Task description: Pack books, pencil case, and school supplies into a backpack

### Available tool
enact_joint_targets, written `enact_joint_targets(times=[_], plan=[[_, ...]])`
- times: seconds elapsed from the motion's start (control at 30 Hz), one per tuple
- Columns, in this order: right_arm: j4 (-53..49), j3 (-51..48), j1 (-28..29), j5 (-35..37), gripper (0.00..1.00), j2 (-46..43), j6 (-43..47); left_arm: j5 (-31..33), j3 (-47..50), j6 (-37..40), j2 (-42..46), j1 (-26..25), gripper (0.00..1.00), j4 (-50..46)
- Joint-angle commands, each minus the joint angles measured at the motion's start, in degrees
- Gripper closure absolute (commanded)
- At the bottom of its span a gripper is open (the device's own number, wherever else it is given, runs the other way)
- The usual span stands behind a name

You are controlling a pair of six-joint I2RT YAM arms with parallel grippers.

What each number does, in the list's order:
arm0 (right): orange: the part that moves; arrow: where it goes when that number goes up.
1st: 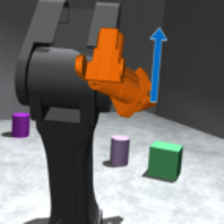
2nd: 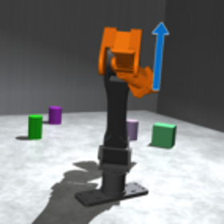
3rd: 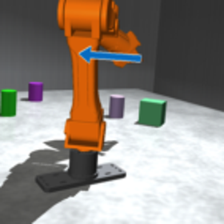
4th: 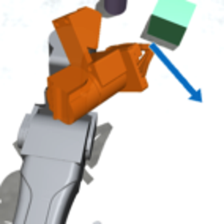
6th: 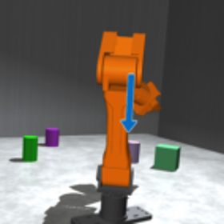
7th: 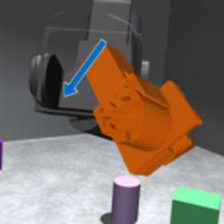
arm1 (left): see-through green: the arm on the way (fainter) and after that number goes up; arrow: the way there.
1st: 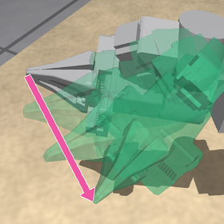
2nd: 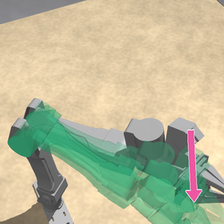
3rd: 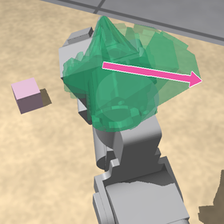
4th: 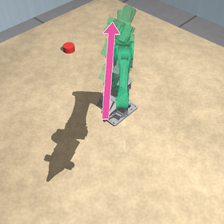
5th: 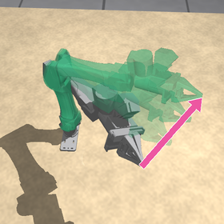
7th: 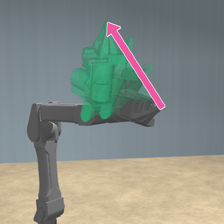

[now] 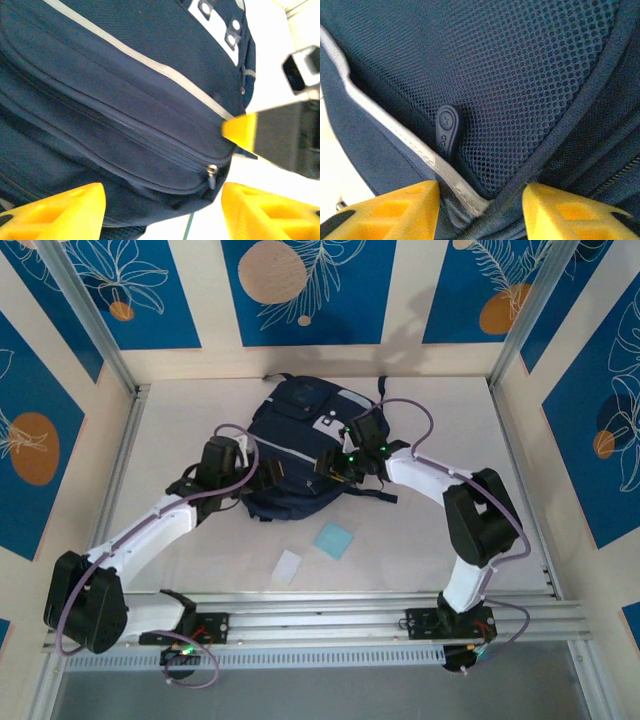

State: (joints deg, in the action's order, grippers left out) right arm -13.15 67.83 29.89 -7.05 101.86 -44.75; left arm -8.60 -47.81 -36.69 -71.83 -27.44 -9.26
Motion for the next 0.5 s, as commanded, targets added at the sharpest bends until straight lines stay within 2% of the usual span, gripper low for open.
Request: enact_joint_targets(times=[0.0, 0.03, 0.27, 0.47], plan=[[6.51, -0.19, 0.17, -2.05, 0.89, 1.07, -6.98, 4.02, 1.58, 0.33, -0.77, -4.31, 0.37, 0.43], [9.09, -1.22, 0.01, -3.08, 1.00, 0.97, -8.54, 5.19, 1.46, -0.02, -1.77, -5.76, 0.37, 0.85], [17.34, -3.86, -0.36, -8.44, 1.00, -0.29, -16.51, 10.10, -3.52, -0.58, -9.90, -13.38, 0.34, 0.35], [23.66, -7.13, 0.23, -9.45, 1.00, -1.89, -21.73, 13.58, -5.63, -3.31, -14.51, -14.48, 0.35, 1.90]])
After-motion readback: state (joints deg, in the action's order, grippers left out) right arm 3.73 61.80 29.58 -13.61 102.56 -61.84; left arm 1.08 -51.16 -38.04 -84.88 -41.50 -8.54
